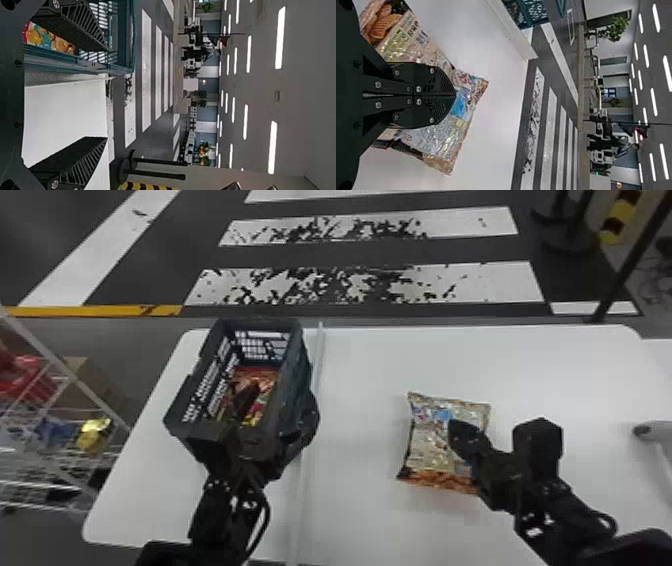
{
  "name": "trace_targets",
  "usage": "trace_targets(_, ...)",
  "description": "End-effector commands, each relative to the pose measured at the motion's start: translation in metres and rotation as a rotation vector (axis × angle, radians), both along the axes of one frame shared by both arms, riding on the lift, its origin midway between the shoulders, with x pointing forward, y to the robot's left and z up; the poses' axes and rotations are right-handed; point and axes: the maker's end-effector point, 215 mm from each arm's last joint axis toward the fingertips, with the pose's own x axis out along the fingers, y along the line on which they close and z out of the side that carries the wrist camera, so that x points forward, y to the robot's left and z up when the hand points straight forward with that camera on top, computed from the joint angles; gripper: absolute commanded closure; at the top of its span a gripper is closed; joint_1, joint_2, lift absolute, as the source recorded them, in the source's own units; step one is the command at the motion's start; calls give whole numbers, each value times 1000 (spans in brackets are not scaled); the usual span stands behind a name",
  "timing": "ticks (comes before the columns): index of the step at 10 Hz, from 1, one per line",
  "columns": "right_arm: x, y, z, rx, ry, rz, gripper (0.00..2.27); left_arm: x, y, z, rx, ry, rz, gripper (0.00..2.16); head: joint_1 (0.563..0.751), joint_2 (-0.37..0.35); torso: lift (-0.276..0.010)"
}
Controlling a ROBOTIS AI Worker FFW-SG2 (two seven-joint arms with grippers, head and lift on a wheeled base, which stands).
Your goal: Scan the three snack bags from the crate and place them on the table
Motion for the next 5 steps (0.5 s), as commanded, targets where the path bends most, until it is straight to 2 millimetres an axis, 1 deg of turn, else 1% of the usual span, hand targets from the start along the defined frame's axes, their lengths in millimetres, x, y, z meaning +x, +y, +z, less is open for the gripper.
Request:
trace_targets(1,13,0,15,4,-31,-3,2132,0,-1,0,0,-1,-2,83,695,146,-62)
trace_targets(2,14,0,17,6,-33,-5,2132,0,-1,0,0,-1,-2,83,695,145,-62)
trace_targets(3,13,4,17,8,-32,3,2132,0,-1,0,0,-1,-2,83,695,143,-62)
trace_targets(4,16,12,16,7,-35,17,2132,0,-2,0,0,0,-5,83,695,144,-62)
trace_targets(5,26,14,11,-10,-32,25,2132,0,-5,0,-2,1,-10,83,695,149,-62)
